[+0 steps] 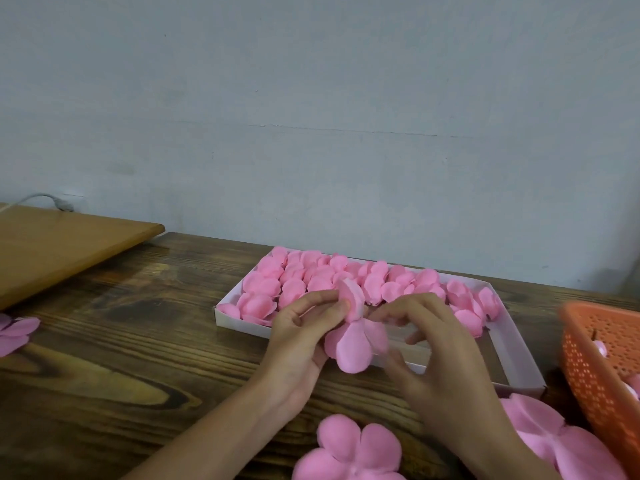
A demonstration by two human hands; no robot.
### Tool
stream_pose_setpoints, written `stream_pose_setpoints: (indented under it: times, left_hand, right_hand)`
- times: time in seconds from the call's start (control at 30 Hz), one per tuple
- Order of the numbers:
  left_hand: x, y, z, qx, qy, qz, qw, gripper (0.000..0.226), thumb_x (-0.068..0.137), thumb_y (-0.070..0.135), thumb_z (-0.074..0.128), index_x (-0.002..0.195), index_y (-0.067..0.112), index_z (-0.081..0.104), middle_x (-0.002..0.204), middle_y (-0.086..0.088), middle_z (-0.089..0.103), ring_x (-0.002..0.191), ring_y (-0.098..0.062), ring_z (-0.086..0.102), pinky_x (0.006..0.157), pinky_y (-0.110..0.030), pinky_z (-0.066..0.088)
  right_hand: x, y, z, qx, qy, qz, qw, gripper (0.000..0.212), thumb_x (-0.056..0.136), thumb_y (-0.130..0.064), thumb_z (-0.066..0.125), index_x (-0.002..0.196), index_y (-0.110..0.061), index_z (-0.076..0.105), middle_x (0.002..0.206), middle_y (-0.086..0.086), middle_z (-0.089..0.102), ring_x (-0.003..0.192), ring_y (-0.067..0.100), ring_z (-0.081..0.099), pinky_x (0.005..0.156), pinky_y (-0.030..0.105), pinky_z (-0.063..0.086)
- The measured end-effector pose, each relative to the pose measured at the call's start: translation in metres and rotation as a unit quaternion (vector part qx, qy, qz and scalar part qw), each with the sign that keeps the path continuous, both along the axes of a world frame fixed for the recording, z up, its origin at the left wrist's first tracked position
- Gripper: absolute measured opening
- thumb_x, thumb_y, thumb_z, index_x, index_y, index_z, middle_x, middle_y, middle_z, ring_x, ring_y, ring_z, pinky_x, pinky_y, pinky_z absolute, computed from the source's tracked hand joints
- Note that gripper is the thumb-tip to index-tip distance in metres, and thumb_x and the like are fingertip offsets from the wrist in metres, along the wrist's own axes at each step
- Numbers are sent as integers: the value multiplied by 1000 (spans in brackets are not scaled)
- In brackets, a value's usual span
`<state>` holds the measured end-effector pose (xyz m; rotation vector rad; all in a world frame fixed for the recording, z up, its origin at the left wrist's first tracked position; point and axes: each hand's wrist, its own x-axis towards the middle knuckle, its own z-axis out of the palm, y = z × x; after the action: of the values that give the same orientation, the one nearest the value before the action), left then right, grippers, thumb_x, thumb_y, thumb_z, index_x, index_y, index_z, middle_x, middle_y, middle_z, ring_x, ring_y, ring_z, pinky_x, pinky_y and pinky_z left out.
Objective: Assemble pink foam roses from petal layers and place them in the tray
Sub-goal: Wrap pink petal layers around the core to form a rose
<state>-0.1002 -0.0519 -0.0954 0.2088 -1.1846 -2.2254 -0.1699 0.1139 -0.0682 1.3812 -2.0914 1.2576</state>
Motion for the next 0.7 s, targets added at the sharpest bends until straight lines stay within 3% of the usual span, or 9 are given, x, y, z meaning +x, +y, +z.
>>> stream_pose_setpoints:
  times: [0.1, 0.17, 0.27, 0.5, 0.7]
  left_hand:
    - [1, 1, 1, -11, -2, 5, 1000, 32, 58, 21, 99, 86, 18, 84, 85, -9, 78, 77, -16, 76, 68, -26, 60]
    - [1, 1, 0, -17, -9, 11, 1000, 27, 62, 20, 95, 87, 18, 84, 86, -10, 78, 77, -17, 76, 69, -27, 61]
    - [2, 2, -1, -24, -21, 14, 999, 26, 67, 20, 94, 90, 18, 83, 92, -13, 78, 83, -20, 76, 70, -30, 61]
    - [2, 3, -2, -25, -40, 24, 999, 28, 66, 24, 97, 87, 16, 80, 99, -18, 77, 89, -27, 75, 74, -35, 61]
    - [1, 4, -2, -45, -36, 20, 998, 32, 60, 26, 101, 84, 18, 81, 91, -14, 77, 86, -25, 75, 79, -37, 61]
  right_hand:
    - [0, 0, -3, 29, 37, 13, 999, 46, 68, -13, 77, 108, -33, 69, 114, -15, 58, 108, 9, 57, 84, 18, 43]
    - [0, 0, -7, 49, 70, 10, 996, 54, 64, -16, 86, 112, -33, 69, 119, -12, 55, 111, 12, 55, 87, 19, 43]
    - [-2, -2, -14, 54, 122, -5, 991, 52, 61, -20, 94, 106, -33, 71, 122, -8, 54, 107, 14, 53, 84, 23, 43]
    - [-8, -2, -21, 81, 175, -32, 981, 56, 58, -22, 91, 107, -30, 65, 126, -5, 54, 107, 15, 49, 79, 26, 37]
    - [-7, -4, -18, -1, 176, -46, 983, 23, 76, -13, 82, 93, -28, 76, 117, -2, 58, 103, 17, 53, 81, 26, 43]
